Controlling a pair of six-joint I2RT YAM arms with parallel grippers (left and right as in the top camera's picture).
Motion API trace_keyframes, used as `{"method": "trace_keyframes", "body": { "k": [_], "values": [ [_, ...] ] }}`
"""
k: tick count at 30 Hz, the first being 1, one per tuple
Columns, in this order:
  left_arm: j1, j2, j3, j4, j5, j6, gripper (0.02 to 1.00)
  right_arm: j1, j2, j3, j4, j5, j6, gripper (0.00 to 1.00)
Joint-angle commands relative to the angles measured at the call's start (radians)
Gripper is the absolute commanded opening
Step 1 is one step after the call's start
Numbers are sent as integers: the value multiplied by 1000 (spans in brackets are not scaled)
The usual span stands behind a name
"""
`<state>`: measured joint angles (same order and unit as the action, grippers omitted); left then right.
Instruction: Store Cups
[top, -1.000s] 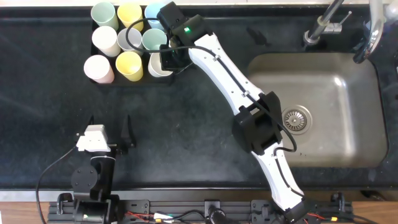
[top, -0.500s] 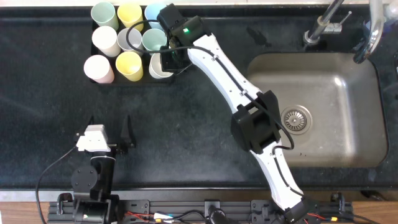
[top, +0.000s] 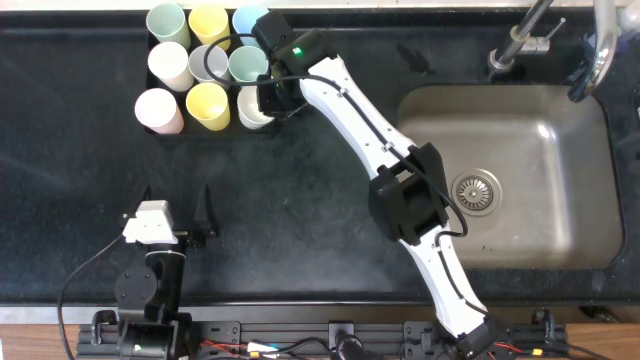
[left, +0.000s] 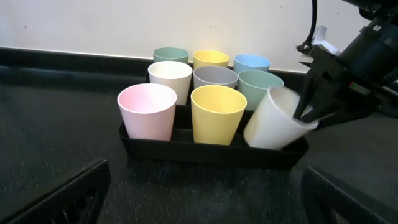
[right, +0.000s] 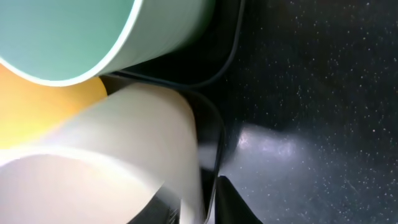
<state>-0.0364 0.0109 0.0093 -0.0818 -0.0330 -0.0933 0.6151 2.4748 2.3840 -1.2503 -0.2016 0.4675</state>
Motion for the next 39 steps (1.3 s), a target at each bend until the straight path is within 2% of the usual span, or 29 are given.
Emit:
{"method": "trace_keyframes", "body": {
  "k": [1, 10, 17, 27, 32, 36, 39],
  "values": [
    [8, -9, -2, -2, 6, 22, 1000, 1, 4, 19, 2, 8, 4, 235],
    [8, -9, -2, -2, 6, 22, 998, 1, 3, 20, 3, -13, 4, 314],
    [8, -9, -2, -2, 6, 22, 1000, -1, -34, 20, 28, -18, -10, 514],
    [8, -9, -2, -2, 6, 22, 998, -10, -181, 21, 85, -8, -85, 663],
    [8, -9, -2, -2, 6, 22, 998, -36, -261, 20, 33, 19, -150, 790],
    [8, -9, -2, -2, 6, 22, 998, -88, -304, 20, -51, 22, -222, 989],
    [8, -9, -2, -2, 6, 22, 998, -131, -335, 19, -117, 82, -251, 993]
  ]
}}
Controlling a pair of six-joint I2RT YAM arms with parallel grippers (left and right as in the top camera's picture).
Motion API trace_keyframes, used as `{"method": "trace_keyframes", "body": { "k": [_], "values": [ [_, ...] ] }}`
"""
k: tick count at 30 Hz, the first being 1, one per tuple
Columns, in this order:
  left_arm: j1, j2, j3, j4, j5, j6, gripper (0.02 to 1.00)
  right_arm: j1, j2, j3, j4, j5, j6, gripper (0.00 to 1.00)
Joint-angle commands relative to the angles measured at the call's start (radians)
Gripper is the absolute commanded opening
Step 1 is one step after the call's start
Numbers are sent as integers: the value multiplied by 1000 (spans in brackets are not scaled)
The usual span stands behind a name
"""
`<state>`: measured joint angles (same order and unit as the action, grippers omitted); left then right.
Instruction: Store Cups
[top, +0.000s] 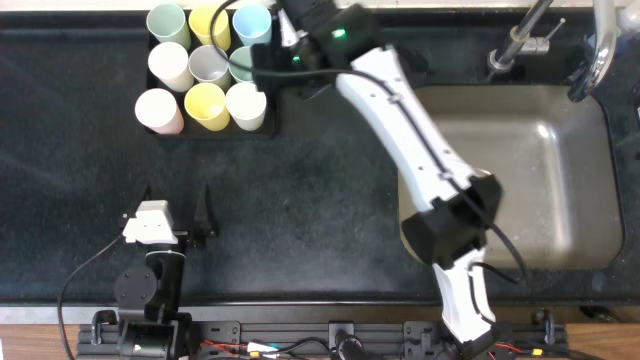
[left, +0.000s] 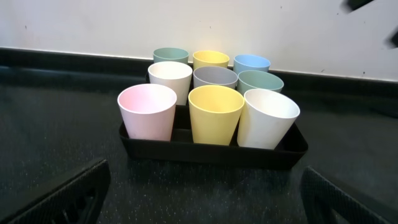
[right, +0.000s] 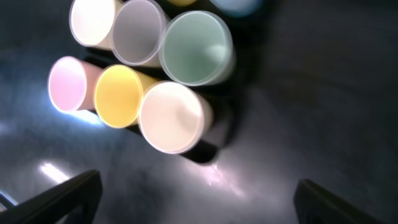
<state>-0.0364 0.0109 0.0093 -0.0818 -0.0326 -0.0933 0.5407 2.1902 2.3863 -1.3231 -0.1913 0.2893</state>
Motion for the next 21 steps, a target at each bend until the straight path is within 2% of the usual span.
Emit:
{"method": "trace_keyframes", "body": {
  "k": [1, 5, 8, 15, 21],
  "values": [
    [8, -9, -2, -2, 6, 22, 1000, -72, -65, 17, -63, 103, -87, 996],
    [8, -9, -2, -2, 6, 22, 998, -118, -146, -46, -47, 149, -180, 993],
    [8, -9, -2, -2, 6, 22, 998, -161, -272, -224, 45, 160, -223, 993],
    [8, -9, -2, -2, 6, 22, 1000, -302, -681, -764, 331, 159, -226, 996],
    [8, -9, -2, -2, 6, 22, 998, -479, -1033, -1171, 591, 130, -225, 996]
  ]
}}
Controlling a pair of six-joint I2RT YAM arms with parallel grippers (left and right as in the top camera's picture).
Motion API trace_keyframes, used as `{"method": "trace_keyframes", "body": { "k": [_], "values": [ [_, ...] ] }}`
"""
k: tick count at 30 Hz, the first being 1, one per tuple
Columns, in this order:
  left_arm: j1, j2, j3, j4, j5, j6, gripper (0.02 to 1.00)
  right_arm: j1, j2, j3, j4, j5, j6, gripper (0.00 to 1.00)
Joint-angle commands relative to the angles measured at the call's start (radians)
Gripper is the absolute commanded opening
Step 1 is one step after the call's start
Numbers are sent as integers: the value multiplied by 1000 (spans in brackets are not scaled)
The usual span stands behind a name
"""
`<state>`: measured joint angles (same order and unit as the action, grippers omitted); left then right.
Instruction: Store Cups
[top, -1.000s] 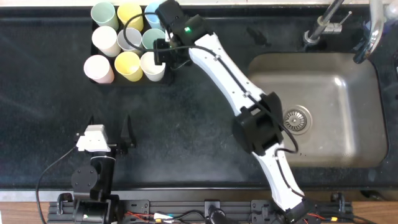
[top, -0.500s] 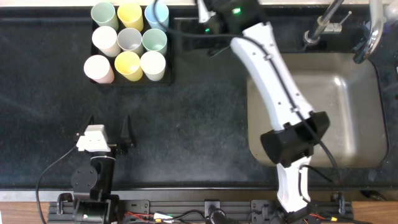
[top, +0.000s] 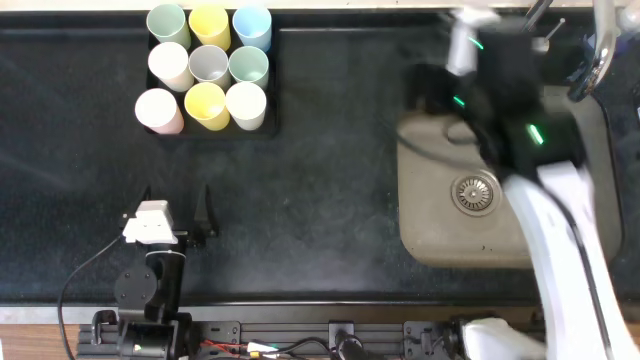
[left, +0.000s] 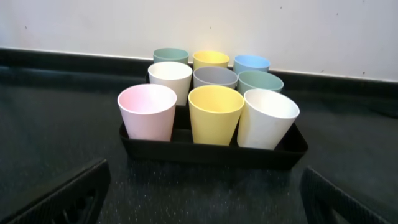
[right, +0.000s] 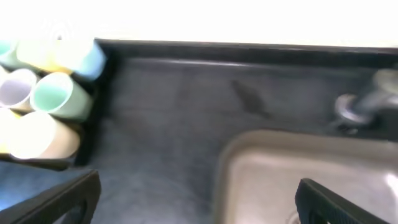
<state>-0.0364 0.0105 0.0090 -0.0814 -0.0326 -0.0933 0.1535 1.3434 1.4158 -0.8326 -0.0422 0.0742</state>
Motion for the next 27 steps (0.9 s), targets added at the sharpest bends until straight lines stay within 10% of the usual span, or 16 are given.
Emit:
{"method": "trace_keyframes", "body": {
  "k": [1, 11, 27],
  "values": [
    [8, -8, -1, -3, 6, 22, 998, -122, -243, -261, 146, -37, -10, 996],
    [8, -8, -1, -3, 6, 22, 998, -239, -741, -761, 614, -80, 34, 996],
    [8, -8, -1, -3, 6, 22, 998, -146, -970, -1077, 768, -50, 113, 998]
  ]
}}
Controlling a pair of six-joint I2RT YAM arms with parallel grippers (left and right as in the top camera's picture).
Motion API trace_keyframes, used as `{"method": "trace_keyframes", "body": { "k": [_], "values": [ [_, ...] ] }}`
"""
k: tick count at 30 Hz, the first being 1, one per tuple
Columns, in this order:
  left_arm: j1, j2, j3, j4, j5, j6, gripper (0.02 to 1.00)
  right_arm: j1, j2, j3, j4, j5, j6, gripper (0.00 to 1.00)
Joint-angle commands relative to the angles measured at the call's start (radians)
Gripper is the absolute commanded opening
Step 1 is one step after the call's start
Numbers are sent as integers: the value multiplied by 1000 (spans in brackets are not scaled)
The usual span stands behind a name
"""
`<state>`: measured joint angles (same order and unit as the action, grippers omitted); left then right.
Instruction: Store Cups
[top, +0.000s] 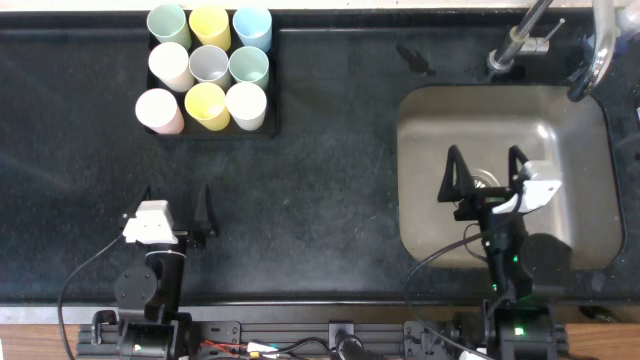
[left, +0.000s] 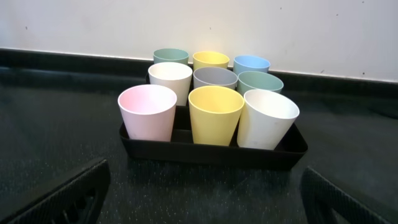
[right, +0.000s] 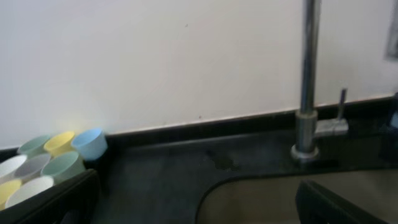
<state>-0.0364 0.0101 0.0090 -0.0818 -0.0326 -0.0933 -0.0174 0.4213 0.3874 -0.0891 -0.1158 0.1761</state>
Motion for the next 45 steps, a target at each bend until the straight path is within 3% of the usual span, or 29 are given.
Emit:
{"method": "trace_keyframes", "body": {
  "k": [1, 7, 21, 30, 43, 45],
  "values": [
    [8, -8, -1, -3, 6, 22, 1000, 33, -63, -64, 32, 40, 11, 996],
    [8, -8, -1, -2, 6, 22, 1000, 50, -164, -156, 85, 109, 11, 996],
    [8, -8, -1, -2, 6, 22, 998, 53, -394, -377, 172, 83, 56, 996],
    [8, -8, -1, -2, 6, 22, 1000, 79, -418, -383, 104, 136, 18, 996],
    [8, -8, -1, -2, 6, 22, 1000, 79, -418, -383, 12, 132, 17, 996],
    [8, -8, -1, -2, 6, 22, 1000, 79, -418, -383, 12, 128, -42, 996]
  ]
}}
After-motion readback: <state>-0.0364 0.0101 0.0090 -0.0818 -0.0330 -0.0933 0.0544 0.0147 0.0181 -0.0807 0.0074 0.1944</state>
